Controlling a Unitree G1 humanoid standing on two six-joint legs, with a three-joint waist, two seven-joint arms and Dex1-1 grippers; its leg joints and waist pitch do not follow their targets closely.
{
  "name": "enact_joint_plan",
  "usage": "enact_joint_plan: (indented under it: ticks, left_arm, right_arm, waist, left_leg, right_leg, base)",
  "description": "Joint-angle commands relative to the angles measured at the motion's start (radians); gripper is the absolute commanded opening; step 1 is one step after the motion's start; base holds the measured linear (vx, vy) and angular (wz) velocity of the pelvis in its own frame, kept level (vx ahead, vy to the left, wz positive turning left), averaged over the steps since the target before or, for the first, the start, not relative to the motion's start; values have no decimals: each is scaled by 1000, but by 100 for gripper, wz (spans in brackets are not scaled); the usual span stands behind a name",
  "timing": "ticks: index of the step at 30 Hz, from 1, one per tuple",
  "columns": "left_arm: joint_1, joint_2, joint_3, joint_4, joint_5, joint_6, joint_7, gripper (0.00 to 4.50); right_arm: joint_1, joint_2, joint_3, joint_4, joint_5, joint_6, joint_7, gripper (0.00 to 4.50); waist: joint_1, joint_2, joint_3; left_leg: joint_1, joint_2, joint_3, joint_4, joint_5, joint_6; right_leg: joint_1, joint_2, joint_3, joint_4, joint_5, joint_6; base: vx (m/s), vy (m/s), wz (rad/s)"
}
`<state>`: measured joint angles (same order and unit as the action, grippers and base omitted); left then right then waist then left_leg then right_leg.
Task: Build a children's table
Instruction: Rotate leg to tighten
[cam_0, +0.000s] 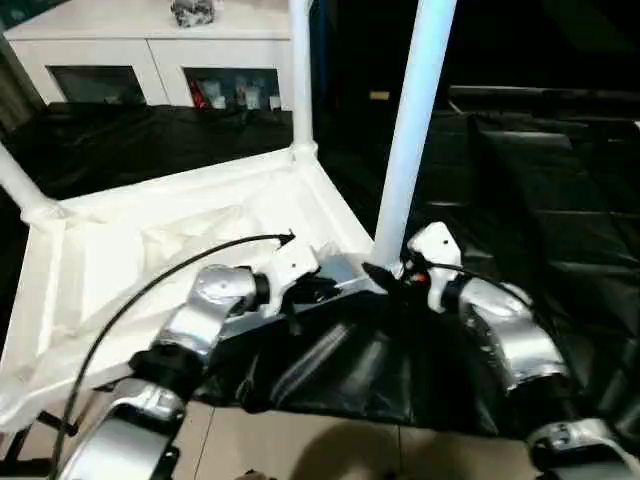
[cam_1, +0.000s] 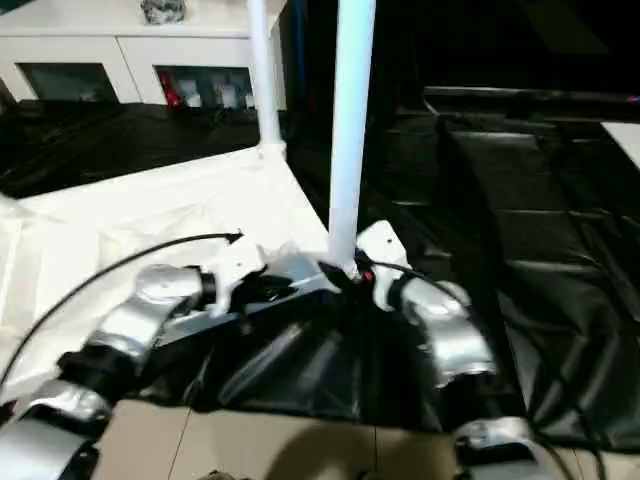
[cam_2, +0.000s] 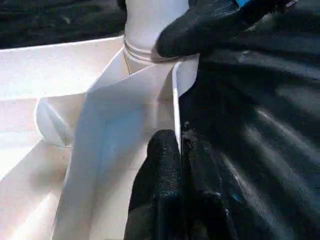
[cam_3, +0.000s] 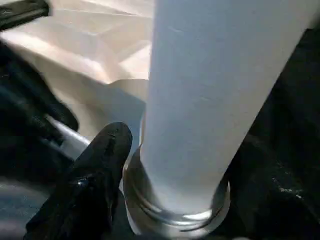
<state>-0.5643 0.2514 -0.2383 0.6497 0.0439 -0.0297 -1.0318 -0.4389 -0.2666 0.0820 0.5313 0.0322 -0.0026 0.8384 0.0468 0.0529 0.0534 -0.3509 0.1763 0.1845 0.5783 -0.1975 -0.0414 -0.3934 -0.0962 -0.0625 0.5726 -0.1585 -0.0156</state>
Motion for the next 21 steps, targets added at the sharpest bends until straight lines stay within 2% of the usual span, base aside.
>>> enact_joint_plan:
  ticks: [1, 2, 3, 4, 5, 7, 8, 9, 10, 11, 13, 14, 15, 18, 19, 21]
  left_arm:
    - [-11, -4, -11, -49, -41, -40, -55, 0]
    - [-8, 6, -9, -56, -50, -41, -76, 0]
    - [-2, 19, -5, -68, -61, -38, -102, 0]
    - [-1, 22, -5, -71, -62, -37, -107, 0]
    - [6, 33, -4, -82, -68, -35, -127, 0]
    - [12, 42, -5, -91, -73, -31, -144, 0]
    - [23, 61, -8, -109, -81, -21, -174, 0]
    - [25, 63, -9, -111, -82, -20, -178, 0]
    - [32, 72, -10, -122, -85, -17, -189, 0]
    - [32, 72, -10, -122, -85, -17, -189, 0]
    - [38, 80, -10, -127, -87, -17, -199, 0]
    - [43, 86, -11, -131, -88, -14, -206, 0]
    - [45, 88, -11, -134, -89, -11, -209, 0]
    - [49, 93, -10, -144, -92, -3, -216, 0]
    - [50, 96, -11, -145, -92, -2, -218, 0]
    - [53, 101, -9, -153, -93, 4, -221, 0]
  right_arm:
    - [0, -7, 87, 27, 5, 20, 151, 305]
    - [-6, -23, 91, 30, 9, 26, 188, 305]
    - [-13, -41, 97, 34, 18, 29, 233, 305]
    - [-15, -44, 99, 35, 20, 30, 244, 305]
    - [-21, -59, 107, 37, 27, 35, 283, 305]
    - [-24, -66, 111, 39, 29, 33, 305, 305]
    - [-33, -75, 112, 50, 35, 32, 335, 305]
    - [-34, -76, 113, 51, 36, 32, 339, 305]
    - [-36, -78, 114, 49, 41, 38, 355, 305]
    - [-36, -78, 114, 49, 41, 38, 355, 305]
    - [-35, -82, 121, 44, 48, 46, 382, 290]
    - [-32, -88, 126, 35, 55, 58, 409, 280]
    - [-32, -90, 128, 32, 60, 63, 425, 273]
    - [-31, -97, 131, 32, 68, 65, 453, 261]
    - [-32, -99, 132, 34, 68, 65, 459, 261]
    - [-33, -103, 135, 40, 68, 62, 478, 259]
  waist:
    - [8, -28, -61]
    - [15, -20, -67]
    - [16, -22, -70]
    - [22, -18, -76]
    - [25, -22, -79]
    - [29, -22, -81]
    - [33, -22, -86]
    - [36, -21, -85]
    - [37, -16, -80]
    - [36, -16, -76]
    - [37, -17, -73]
    - [37, -15, -66]
    - [38, -15, -63]
    - [38, -21, -63]
    - [40, -20, -64]
    - [41, -23, -67]
  left_leg:
    - [0, 50, -8, -70, -233, 77]
    - [-10, 53, -10, -63, -163, 95]
    - [-11, 53, -8, -59, -135, 103]
    - [-9, 54, -7, -53, -88, 115]
    - [-10, 53, -3, -45, -51, 133]
    - [-13, 51, -2, -39, -22, 150]
    - [-20, 49, -4, -31, 13, 173]
    - [-19, 49, -2, -30, 12, 178]
    - [-19, 51, -3, -33, -10, 178]
    - [-17, 54, -2, -36, -49, 163]
    - [-14, 56, -3, -41, -91, 140]
    - [-8, 58, -3, -50, -170, 98]
    - [-5, 59, -3, -55, -211, 71]
    - [-2, 60, -3, -60, -236, 44]
    - [-3, 60, -3, -59, -223, 42]
    - [-7, 58, -2, -56, -190, 50]
  right_leg:
    - [37, -59, 42, -66, -292, -226]
    - [42, -57, 39, -48, -213, -244]
    - [43, -56, 38, -43, -175, -250]
    - [43, -54, 37, -30, -91, -273]
    - [41, -50, 36, -20, -9, -292]
    - [41, -51, 36, -13, 47, -300]
    - [42, -49, 34, -2, 103, -306]
    - [39, -48, 33, -3, 98, -305]
    - [36, -48, 31, -7, 57, -301]
    - [35, -48, 31, -15, -8, -294]
    - [35, -48, 31, -21, -75, -285]
    - [32, -47, 33, -33, -184, -267]
    - [30, -48, 34, -39, -241, -252]
    - [31, -51, 37, -43, -287, -229]
    - [31, -51, 39, -40, -270, -229]
    - [33, -50, 39, -35, -226, -234]
  base:
    - [64, -48, 6]
    - [64, -47, 0]
    - [64, -47, 0]
    - [63, -39, -1]
    - [60, -29, 2]
    - [30, -14, 1]
    - [0, 0, 0]
    - [0, 0, 0]
    - [0, 0, 0]
    - [0, 0, 0]
    - [0, 0, 0]
    - [0, 0, 0]
    - [0, 0, 0]
    - [0, 0, 0]
    - [0, 0, 0]
    - [0, 0, 0]
